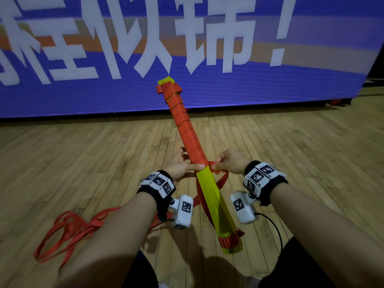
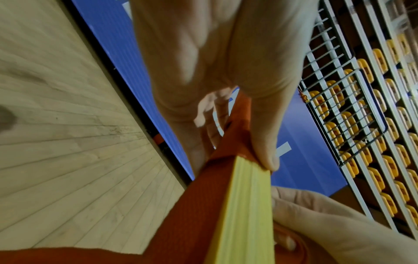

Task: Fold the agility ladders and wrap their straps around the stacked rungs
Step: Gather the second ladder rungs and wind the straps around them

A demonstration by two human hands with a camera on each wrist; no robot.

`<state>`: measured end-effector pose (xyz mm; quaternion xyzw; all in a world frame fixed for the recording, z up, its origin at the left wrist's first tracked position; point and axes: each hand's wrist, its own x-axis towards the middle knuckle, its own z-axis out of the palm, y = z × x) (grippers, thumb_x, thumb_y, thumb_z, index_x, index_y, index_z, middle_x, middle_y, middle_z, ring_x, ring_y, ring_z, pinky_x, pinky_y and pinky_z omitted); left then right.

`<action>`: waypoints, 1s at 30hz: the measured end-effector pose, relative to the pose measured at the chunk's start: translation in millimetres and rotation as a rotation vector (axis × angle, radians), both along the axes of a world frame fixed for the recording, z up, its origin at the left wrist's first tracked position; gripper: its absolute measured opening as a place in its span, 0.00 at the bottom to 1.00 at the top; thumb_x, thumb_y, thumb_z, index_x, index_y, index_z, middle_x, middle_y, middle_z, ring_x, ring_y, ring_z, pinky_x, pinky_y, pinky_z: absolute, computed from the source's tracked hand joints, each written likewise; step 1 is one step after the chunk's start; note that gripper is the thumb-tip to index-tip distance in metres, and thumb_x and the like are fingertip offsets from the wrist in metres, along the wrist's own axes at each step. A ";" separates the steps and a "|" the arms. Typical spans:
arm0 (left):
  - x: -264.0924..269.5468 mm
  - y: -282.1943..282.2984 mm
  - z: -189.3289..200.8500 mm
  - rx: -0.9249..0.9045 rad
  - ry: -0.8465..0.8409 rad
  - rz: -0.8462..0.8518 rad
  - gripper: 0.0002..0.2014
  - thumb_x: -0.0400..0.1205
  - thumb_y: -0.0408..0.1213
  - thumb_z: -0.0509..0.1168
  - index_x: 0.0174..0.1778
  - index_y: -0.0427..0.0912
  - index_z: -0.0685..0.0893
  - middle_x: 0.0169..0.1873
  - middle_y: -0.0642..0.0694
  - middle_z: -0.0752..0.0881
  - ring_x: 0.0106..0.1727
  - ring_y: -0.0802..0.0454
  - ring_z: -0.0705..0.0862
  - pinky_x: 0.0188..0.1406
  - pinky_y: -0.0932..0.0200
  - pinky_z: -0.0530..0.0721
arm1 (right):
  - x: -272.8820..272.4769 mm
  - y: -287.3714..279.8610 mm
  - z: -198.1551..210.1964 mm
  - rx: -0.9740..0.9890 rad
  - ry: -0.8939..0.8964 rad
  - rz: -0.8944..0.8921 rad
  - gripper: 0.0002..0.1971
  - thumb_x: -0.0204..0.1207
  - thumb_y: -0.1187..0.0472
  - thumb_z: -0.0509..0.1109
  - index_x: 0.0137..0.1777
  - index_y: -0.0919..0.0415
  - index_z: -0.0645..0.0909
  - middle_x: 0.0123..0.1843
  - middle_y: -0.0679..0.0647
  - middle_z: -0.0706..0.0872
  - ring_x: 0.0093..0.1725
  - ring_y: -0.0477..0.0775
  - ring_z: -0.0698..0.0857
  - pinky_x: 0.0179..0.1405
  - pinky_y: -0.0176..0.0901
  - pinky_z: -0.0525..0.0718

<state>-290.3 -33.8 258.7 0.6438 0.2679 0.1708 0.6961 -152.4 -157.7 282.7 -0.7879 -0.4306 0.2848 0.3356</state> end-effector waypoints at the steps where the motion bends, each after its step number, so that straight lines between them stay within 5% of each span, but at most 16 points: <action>1: 0.0 0.5 0.6 0.003 0.009 -0.006 0.34 0.72 0.22 0.74 0.70 0.44 0.66 0.60 0.42 0.81 0.57 0.45 0.85 0.48 0.45 0.88 | -1.0 0.8 0.4 0.003 -0.002 -0.003 0.08 0.77 0.62 0.72 0.36 0.58 0.83 0.34 0.49 0.86 0.36 0.42 0.81 0.40 0.31 0.80; 4: 2.7 0.1 1.2 0.060 0.045 0.008 0.34 0.71 0.26 0.76 0.69 0.44 0.66 0.59 0.44 0.81 0.57 0.46 0.84 0.53 0.44 0.87 | -3.2 4.1 -0.6 0.013 0.005 0.004 0.07 0.77 0.64 0.71 0.36 0.60 0.82 0.34 0.52 0.86 0.37 0.46 0.83 0.45 0.37 0.82; 7: 6.1 -3.5 -1.5 0.073 0.029 0.071 0.32 0.71 0.25 0.76 0.67 0.40 0.66 0.55 0.46 0.78 0.50 0.53 0.84 0.39 0.59 0.87 | -4.7 7.1 -2.2 -0.005 -0.012 0.042 0.05 0.77 0.65 0.71 0.42 0.66 0.85 0.34 0.52 0.86 0.35 0.45 0.82 0.39 0.34 0.81; 9: 7.9 -4.1 -4.2 0.073 0.026 0.088 0.33 0.71 0.25 0.77 0.68 0.37 0.66 0.55 0.45 0.78 0.49 0.54 0.84 0.34 0.62 0.87 | -4.3 7.9 -2.3 -0.034 -0.027 0.072 0.07 0.77 0.65 0.70 0.48 0.69 0.86 0.36 0.51 0.86 0.38 0.45 0.83 0.45 0.37 0.82; 12: 9.6 -2.0 -8.2 0.114 0.044 0.092 0.37 0.69 0.27 0.79 0.68 0.39 0.65 0.59 0.41 0.78 0.52 0.49 0.85 0.41 0.56 0.88 | -1.3 5.8 -1.2 -0.054 0.039 0.125 0.07 0.76 0.65 0.72 0.50 0.69 0.87 0.39 0.51 0.87 0.42 0.44 0.84 0.57 0.40 0.81; 17: 9.0 -1.9 -8.9 0.173 0.035 0.088 0.43 0.62 0.33 0.84 0.65 0.48 0.63 0.61 0.36 0.82 0.56 0.42 0.87 0.56 0.40 0.87 | -4.5 6.3 -2.5 -0.058 0.045 0.098 0.11 0.69 0.58 0.79 0.47 0.65 0.87 0.39 0.49 0.87 0.46 0.44 0.83 0.54 0.38 0.78; 21: 9.9 -1.8 -5.6 0.121 0.018 0.091 0.40 0.66 0.27 0.80 0.68 0.44 0.63 0.60 0.37 0.83 0.55 0.45 0.87 0.52 0.51 0.88 | -7.9 8.9 -5.5 0.005 -0.037 0.024 0.08 0.68 0.60 0.80 0.40 0.64 0.86 0.34 0.50 0.84 0.37 0.45 0.82 0.42 0.37 0.80; 25: 6.1 0.9 -2.0 0.028 0.015 -0.005 0.39 0.70 0.22 0.76 0.74 0.36 0.65 0.62 0.37 0.82 0.59 0.45 0.86 0.53 0.52 0.87 | -3.8 6.0 -4.8 0.041 0.036 0.015 0.06 0.69 0.61 0.79 0.35 0.60 0.85 0.37 0.54 0.86 0.39 0.48 0.83 0.50 0.45 0.82; 30: 2.8 1.2 -0.6 -0.059 -0.026 -0.112 0.32 0.75 0.15 0.67 0.71 0.41 0.64 0.61 0.32 0.81 0.56 0.41 0.86 0.55 0.50 0.87 | 2.2 1.3 -5.0 0.051 0.128 0.038 0.06 0.70 0.62 0.78 0.39 0.64 0.86 0.37 0.55 0.87 0.39 0.48 0.84 0.44 0.32 0.83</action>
